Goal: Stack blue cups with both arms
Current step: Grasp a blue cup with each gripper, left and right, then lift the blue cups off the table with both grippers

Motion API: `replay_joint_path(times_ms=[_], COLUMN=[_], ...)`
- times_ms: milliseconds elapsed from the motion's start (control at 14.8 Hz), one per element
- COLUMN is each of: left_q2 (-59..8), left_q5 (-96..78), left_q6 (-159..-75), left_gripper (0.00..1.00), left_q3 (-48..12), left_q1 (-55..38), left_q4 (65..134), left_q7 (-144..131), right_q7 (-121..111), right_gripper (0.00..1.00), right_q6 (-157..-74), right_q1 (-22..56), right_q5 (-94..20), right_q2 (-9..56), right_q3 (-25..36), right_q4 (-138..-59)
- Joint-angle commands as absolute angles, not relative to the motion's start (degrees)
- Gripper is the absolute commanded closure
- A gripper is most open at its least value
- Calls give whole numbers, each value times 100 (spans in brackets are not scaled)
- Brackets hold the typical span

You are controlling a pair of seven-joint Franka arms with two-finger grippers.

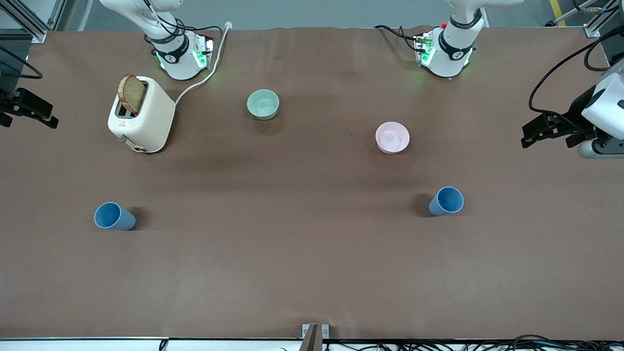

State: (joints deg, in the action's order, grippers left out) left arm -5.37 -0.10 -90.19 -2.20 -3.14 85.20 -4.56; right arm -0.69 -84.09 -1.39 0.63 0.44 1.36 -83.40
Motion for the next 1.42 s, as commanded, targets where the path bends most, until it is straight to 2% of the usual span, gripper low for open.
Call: replay_joint_path(times_ms=[0,406,812,948,1151,1354], left_q2=[-887,-1704,-2776,-2979,-2918,-2848], left_q5=[79,88,106,114,97,105], left_q6=[-9131,-9878,-10643,-10976,-11626,-11672], left_gripper=[0,0,0,0,0,0], left_q3=[-229,-211,-255,-281,-325,-325], left_q1=[-299,-334,-413,-509,-554,-536], left_q4=[8402,8341,8428,8699,9508,9781], left_q7=[-396,-519,-413,-413,-422,-422], right_q7=[-193,-202,-764,-957,-958,-949], right_gripper=[0,0,0,0,3,7], right_q6=[-8349,-8990,-10737,-11169,-11302,-11531], right_q1=[-202,-562,-1115,-1186,-1248,-1361], right_q5=[44,26,-88,-219,-483,-571], right_q2=[88,824,1958,2336,2671,3110], right_q3=[114,114,97,97,97,88], right_q4=[-8227,-8279,-8718,-8736,-8736,-8780])
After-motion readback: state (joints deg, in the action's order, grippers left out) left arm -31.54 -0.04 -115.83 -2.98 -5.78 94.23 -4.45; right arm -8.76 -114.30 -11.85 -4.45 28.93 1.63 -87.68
